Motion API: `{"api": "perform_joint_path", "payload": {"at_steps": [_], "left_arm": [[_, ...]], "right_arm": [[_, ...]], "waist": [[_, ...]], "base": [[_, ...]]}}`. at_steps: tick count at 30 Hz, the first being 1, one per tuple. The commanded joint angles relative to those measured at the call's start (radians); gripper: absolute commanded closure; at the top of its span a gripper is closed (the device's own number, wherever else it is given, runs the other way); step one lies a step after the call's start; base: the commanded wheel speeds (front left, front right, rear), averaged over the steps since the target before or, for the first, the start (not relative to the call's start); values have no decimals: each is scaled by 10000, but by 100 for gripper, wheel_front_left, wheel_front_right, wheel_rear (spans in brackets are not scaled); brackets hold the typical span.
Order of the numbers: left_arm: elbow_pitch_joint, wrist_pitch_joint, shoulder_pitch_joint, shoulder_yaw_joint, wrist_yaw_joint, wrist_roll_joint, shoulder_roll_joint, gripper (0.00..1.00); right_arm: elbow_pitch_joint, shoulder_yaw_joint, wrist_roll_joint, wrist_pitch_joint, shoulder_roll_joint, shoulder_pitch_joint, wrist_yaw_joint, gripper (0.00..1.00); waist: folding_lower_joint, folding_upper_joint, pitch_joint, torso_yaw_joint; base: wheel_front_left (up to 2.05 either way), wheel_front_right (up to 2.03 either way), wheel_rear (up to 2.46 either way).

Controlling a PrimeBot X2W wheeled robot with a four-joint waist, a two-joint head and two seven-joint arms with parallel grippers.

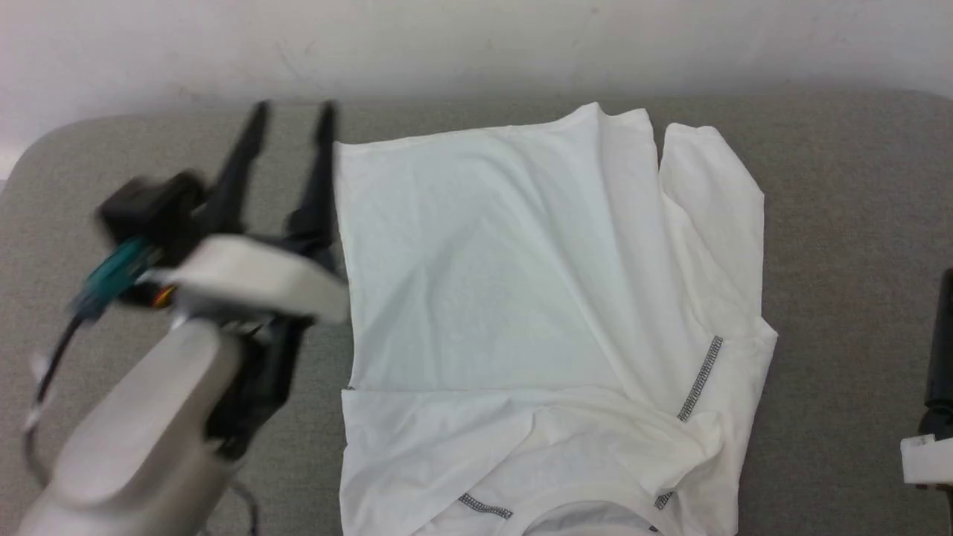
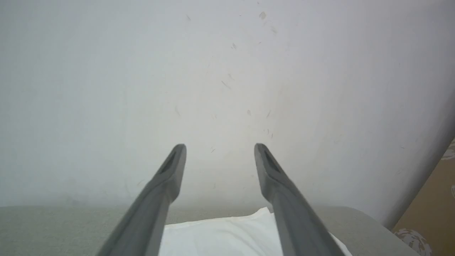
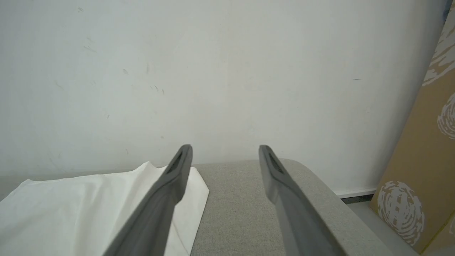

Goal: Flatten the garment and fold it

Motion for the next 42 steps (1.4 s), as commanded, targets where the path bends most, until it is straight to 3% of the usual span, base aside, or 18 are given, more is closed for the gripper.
{"api": "perform_joint_path", "payload": {"at_steps": [1,5,8,12,17,20,23,32,35,37,42], "left_arm": [[-243,-39,550,213,122,206,58,0],[-1945,-42,3161,2157,652,1269,487,0],[-2739,-43,4899,3181,438,1956,405,0],[-3140,-44,6668,4508,-113,2651,-488,0],[-2517,-44,7953,5343,-877,3837,-1677,0],[-2288,-44,8103,5718,-1382,4161,-2524,0],[-2100,-45,8018,6013,-1957,4490,-2986,0],[-2130,-45,7262,6585,-3024,5068,-3555,0],[-2227,-45,6942,6674,-3257,5118,-3731,0],[-2290,-45,6756,6728,-3396,5161,-3815,0],[-2448,-45,6324,6910,-3651,5323,-3915,0]], "right_arm": [[36,11,26,-20,20,93,-9,0],[172,90,149,-127,20,182,-9,0],[285,166,238,-210,20,216,-9,0],[448,323,303,-323,20,222,-9,0],[753,428,451,-488,20,300,-9,0],[864,430,510,-556,20,343,-9,0],[879,456,491,-544,20,255,-9,0],[53,920,-371,533,3,-2003,-9,0],[-50,1103,-279,1394,-331,-3261,-9,0],[86,1280,-99,2074,-896,-4137,-9,0],[1183,1425,669,3693,-1980,-6353,-9,0]], "waist": [[1,-1,-37,37],[1,-1,-17,82],[1,-1,46,152],[1,-1,92,241],[1,-1,73,316],[1,-1,126,378],[1,-1,261,401],[1,-1,1324,234],[1,-1,1794,216],[1,-1,2127,204],[1,-1,2886,267]], "base": [[0,0,0],[0,0,0],[0,0,0],[0,0,0],[0,0,0],[0,0,0],[0,0,0],[0,0,0],[0,0,0],[0,0,0],[0,0,0]]}}
